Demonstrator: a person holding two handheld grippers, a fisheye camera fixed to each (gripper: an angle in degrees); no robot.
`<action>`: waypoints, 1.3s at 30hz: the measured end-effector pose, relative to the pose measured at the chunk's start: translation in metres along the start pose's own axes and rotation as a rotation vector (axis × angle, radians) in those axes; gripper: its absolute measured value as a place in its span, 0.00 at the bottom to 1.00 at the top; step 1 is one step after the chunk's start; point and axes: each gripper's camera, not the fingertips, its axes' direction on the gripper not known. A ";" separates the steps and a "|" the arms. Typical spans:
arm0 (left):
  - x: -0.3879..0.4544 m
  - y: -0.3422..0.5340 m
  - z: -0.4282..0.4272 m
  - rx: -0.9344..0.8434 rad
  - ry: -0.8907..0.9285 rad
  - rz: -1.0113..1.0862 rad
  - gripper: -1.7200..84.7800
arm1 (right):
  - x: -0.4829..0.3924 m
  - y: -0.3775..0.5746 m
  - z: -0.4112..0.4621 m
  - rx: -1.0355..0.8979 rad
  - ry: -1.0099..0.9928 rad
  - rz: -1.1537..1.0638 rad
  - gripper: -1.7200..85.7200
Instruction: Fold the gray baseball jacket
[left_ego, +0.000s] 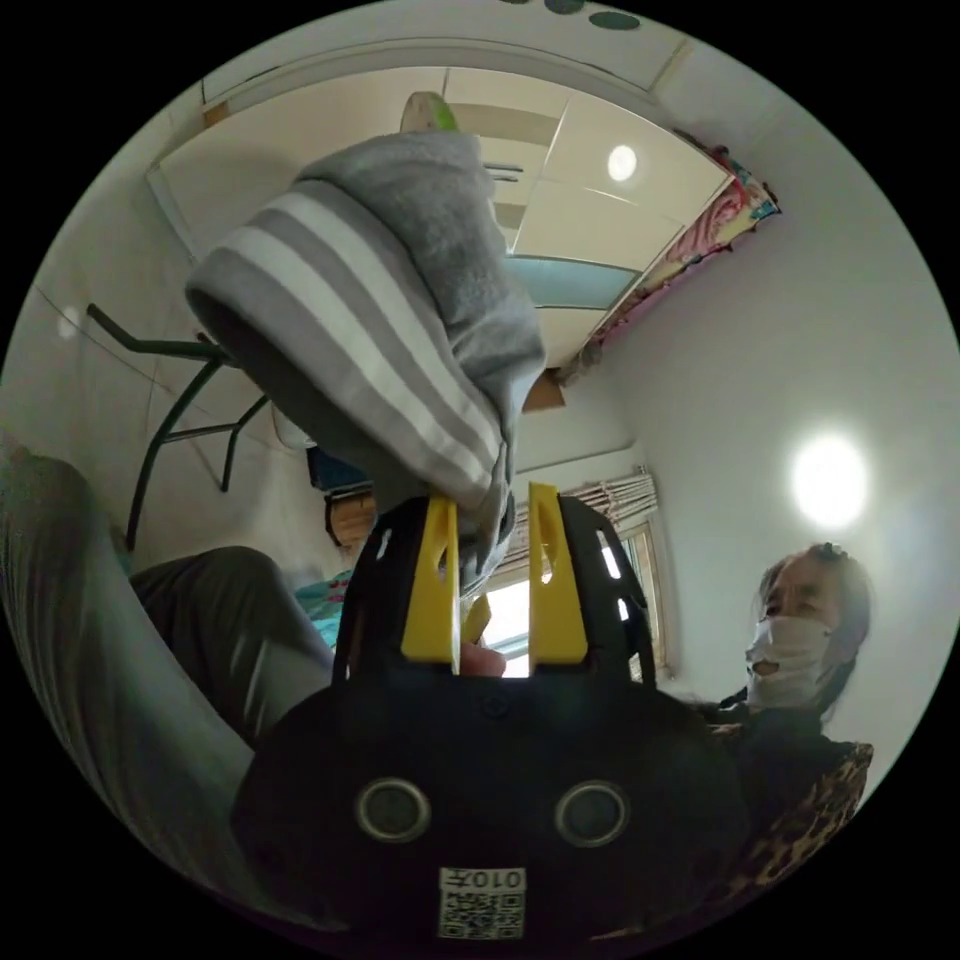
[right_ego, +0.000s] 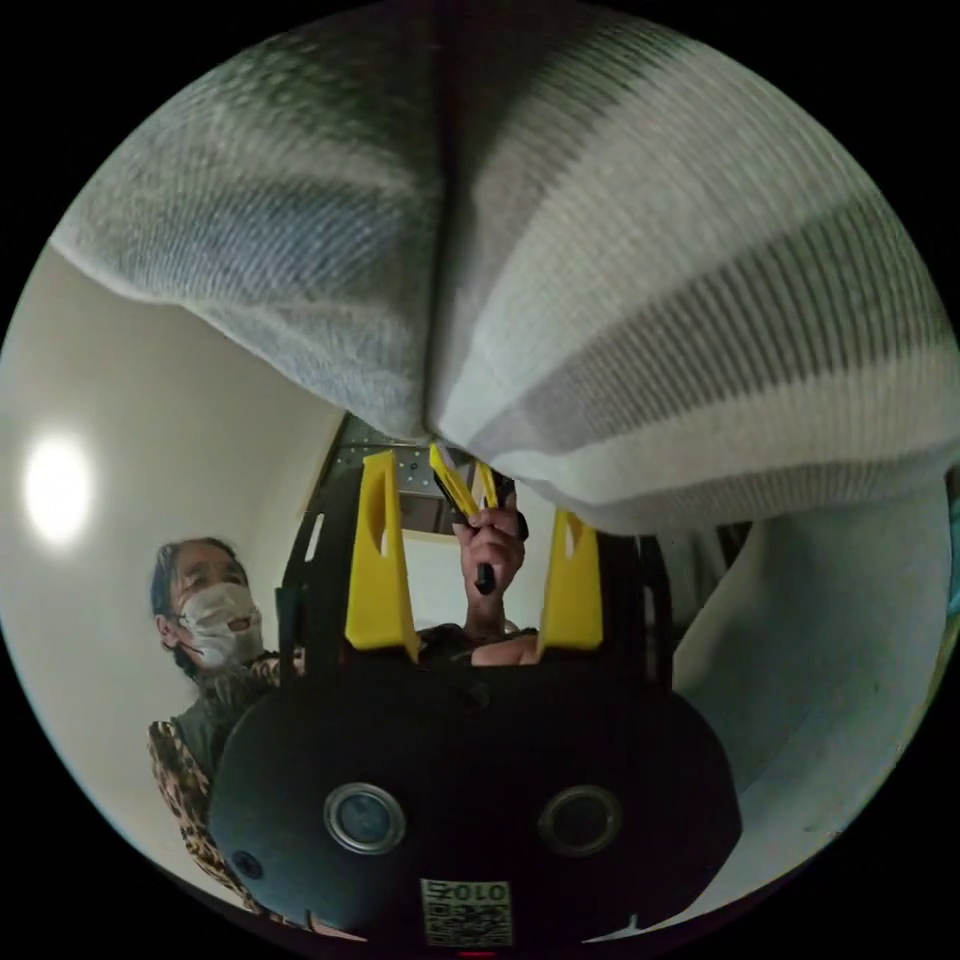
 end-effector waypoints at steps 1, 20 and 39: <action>-0.004 -0.002 0.007 -0.027 0.019 -0.013 0.12 | 0.000 -0.001 0.000 0.007 -0.005 -0.003 0.18; -0.002 0.064 0.013 -0.291 0.241 0.164 0.09 | -0.029 0.031 0.050 -0.347 0.087 -0.204 0.07; 0.025 0.078 -0.014 -0.399 -0.277 0.282 0.02 | -0.197 0.032 0.124 -0.229 0.588 -0.711 0.12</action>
